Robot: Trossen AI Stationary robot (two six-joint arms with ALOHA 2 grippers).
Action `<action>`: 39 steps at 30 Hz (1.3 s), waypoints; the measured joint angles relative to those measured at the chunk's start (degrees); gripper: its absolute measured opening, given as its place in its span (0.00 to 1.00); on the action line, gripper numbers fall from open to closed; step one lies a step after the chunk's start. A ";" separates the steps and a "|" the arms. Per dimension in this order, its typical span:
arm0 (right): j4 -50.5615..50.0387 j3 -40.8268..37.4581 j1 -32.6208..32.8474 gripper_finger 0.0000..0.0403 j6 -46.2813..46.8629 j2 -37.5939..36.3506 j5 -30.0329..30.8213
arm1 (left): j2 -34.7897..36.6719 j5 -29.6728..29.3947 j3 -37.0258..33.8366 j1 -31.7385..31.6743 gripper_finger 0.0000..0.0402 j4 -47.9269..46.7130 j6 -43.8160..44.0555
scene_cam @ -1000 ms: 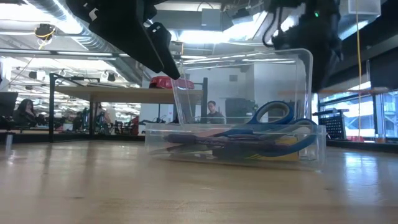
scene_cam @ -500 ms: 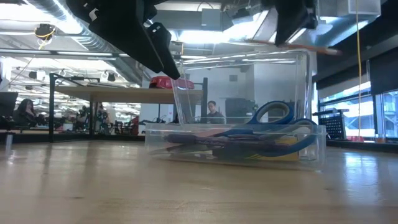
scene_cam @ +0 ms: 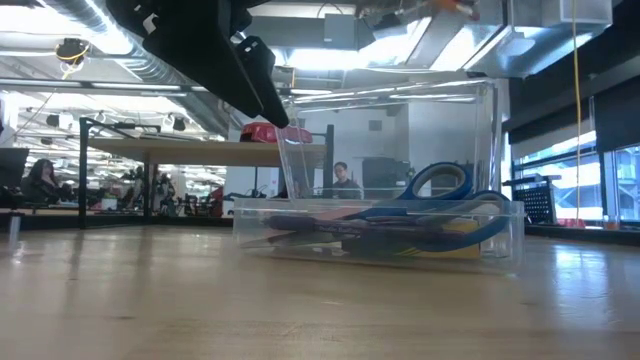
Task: Pack school essentials
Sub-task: Put the bottom orange pencil into the transparent supply box
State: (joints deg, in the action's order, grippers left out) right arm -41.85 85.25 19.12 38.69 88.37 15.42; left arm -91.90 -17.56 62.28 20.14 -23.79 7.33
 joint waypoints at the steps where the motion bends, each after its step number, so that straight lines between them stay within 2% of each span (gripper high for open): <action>1: 1.36 0.00 0.68 0.05 -0.67 0.66 -0.12 | 0.00 0.02 0.00 0.00 0.98 -0.13 0.00; 7: 2.70 0.00 2.60 0.05 0.00 3.74 0.00 | 0.00 -0.06 0.00 0.00 0.98 -1.09 1.28; 16: 2.84 -0.02 2.97 0.04 0.02 8.23 -1.35 | 0.00 -2.84 0.00 0.14 0.98 -10.15 6.08; 24: 2.89 -0.02 2.99 0.04 0.10 9.56 -1.99 | 0.27 -2.81 0.00 3.18 0.98 -10.36 6.10; 32: 2.47 -0.29 2.96 0.04 -1.83 9.56 -1.96 | 5.31 -3.42 0.00 6.99 0.98 -10.35 9.10; 39: 2.25 -0.33 1.84 0.05 -5.13 9.89 -1.94 | 10.91 -9.42 0.00 8.59 0.98 -11.81 10.32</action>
State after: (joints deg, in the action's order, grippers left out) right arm -39.60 84.93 20.96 33.55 98.26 13.47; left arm -80.99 -26.98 62.28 28.73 -35.59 17.65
